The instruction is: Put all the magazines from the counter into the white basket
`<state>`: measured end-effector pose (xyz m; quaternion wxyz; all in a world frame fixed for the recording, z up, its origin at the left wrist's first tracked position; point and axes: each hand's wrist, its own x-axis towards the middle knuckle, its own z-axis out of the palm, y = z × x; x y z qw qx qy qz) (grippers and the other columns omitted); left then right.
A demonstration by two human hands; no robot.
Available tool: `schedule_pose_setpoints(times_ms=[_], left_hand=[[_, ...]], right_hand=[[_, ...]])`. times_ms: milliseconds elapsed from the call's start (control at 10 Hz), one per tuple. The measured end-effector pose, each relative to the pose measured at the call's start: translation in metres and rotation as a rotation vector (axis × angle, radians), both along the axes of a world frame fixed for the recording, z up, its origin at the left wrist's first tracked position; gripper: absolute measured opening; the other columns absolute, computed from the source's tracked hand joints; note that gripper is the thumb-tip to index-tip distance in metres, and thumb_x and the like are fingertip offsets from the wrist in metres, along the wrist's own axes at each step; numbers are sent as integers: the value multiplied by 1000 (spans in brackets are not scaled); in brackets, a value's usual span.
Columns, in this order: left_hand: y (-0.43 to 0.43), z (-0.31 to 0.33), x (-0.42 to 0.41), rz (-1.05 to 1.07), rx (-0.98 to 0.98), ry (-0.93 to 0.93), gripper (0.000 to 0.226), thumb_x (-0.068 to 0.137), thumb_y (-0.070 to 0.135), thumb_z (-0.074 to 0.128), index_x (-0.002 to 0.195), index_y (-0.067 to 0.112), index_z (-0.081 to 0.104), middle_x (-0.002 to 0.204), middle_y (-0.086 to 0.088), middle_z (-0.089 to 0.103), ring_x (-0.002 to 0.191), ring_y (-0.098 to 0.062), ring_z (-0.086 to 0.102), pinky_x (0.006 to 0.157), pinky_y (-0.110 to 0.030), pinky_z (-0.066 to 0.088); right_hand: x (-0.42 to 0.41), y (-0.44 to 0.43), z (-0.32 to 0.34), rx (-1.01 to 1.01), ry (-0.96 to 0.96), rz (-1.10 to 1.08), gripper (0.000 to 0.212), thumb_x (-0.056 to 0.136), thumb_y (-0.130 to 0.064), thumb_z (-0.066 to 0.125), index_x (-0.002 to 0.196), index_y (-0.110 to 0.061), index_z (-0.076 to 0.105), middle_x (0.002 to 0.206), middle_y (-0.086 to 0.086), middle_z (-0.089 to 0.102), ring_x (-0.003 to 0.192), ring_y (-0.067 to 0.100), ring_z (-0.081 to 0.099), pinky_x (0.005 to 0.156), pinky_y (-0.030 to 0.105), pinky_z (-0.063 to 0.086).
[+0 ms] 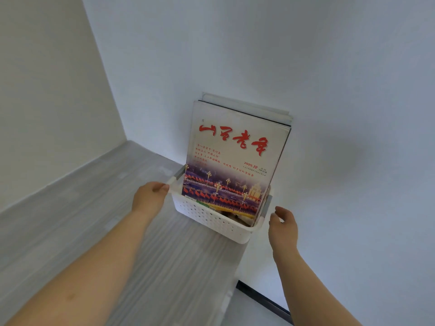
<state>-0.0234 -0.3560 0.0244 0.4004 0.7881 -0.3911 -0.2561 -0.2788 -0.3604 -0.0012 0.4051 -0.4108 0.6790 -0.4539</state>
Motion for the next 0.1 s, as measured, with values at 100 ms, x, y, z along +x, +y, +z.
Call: schedule_pose_setpoints(times_ms=[100], left_hand=[[35, 9, 15, 18, -2, -23, 28, 88, 15, 51, 108, -2, 61, 116, -22, 63, 109, -35, 56, 94, -38, 40]], right_hand=[[-6, 12, 18, 1, 74, 2, 31, 89, -3, 37, 115, -7, 51, 123, 14, 55, 96, 22, 51, 82, 33, 41]])
